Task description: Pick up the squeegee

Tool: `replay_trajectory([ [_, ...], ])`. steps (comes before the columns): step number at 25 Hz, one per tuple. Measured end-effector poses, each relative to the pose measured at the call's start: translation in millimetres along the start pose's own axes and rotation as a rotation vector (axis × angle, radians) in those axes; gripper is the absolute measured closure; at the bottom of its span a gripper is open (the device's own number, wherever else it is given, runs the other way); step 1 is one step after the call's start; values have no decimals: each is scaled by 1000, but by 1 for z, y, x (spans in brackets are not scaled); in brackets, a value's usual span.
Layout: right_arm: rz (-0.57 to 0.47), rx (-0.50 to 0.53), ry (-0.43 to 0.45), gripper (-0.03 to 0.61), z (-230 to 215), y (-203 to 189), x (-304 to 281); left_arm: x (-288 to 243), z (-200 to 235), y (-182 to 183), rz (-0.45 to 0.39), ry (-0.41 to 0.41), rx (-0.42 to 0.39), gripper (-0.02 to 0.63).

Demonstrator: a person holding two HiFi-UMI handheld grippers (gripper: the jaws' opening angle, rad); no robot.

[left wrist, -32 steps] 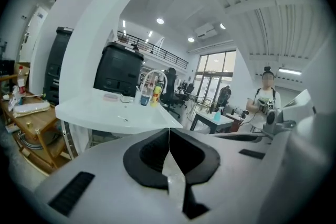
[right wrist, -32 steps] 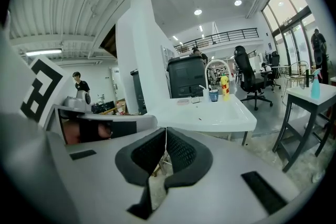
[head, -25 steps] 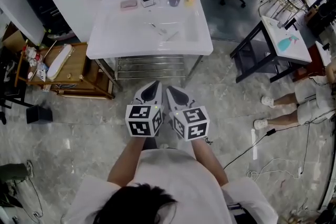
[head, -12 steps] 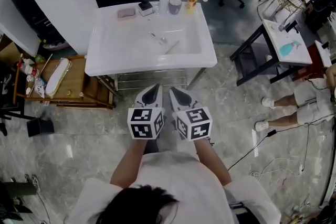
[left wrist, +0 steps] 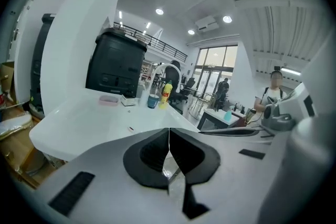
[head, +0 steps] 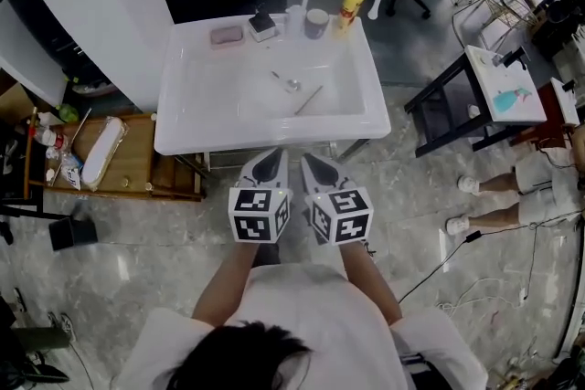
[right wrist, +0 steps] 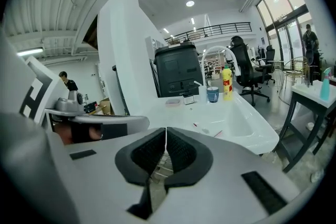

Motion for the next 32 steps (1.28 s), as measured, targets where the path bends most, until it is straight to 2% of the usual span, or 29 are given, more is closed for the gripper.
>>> replay_trajectory([
  [4,16,-8,-18,551,-4,6,-21,-17,16,14,11,-14,2,588],
  [10,63,-46,11,551,-5,8,-52,-40,29,27,37,-51,-25,588],
  [15,62,-57,-44,551,-13,16,-71,-56,45,36,60,-71,-22,588],
  [21,92,-89,-67,551,-20,17,-87,-72,58,44,70,-81,-39,588],
  [28,144,-71,-129,551,-30,11,-99,-83,67,47,88,-101,-26,588],
  [32,145,-61,-127,551,-32,13,-106,-88,73,48,87,-97,-24,588],
])
Point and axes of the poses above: the fingertips, and each gripper's own axes: x backward along the fingers, z to its left, y out of its top, the point moved 1 cm from there along x, backward along the fingers, and after that the axes turned 8 degrees about x, right-handed, at the moved point
